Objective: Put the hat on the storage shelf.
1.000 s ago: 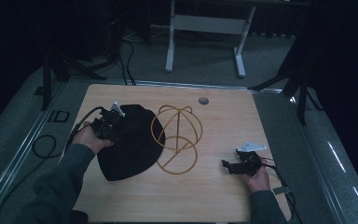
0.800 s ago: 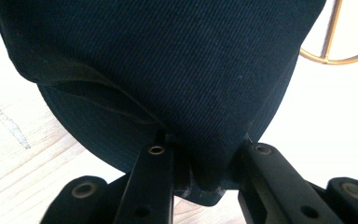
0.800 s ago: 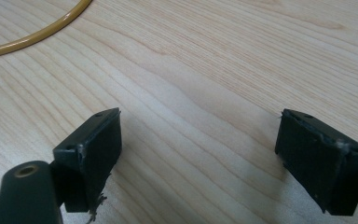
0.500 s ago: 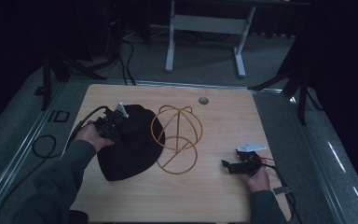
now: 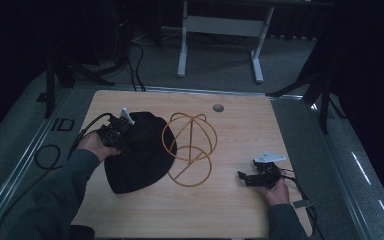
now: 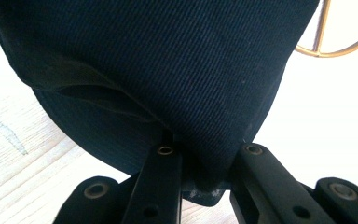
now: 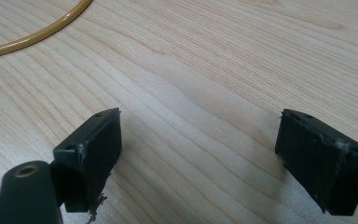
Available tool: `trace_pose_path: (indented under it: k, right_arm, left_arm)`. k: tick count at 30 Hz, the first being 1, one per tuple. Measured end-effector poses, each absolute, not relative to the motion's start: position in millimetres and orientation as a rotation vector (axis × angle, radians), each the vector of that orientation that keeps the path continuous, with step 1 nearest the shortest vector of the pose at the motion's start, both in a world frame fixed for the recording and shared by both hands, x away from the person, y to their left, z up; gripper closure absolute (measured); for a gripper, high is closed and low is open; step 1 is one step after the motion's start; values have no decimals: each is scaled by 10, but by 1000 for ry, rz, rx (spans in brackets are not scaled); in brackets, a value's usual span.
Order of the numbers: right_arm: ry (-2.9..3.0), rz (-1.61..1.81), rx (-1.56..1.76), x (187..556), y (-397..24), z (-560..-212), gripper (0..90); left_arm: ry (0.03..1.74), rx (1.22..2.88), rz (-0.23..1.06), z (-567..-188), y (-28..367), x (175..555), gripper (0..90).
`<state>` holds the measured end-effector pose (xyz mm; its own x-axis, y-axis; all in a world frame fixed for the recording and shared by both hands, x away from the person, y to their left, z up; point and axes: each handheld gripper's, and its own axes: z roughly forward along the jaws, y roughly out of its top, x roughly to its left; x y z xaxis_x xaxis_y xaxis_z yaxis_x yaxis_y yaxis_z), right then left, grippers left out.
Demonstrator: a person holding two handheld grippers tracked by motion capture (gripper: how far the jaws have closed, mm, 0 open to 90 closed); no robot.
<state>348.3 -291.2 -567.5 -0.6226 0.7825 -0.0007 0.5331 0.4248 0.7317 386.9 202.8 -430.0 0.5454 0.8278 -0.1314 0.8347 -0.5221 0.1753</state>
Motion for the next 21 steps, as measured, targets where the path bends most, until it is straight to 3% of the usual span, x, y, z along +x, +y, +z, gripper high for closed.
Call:
trace_pose_path:
  k: [21]
  right_arm:
    - [2343,1018,1129,3484,-2913,-5675,144]
  left_arm:
    - [1382,2566,4,-4180,2109,3804,855]
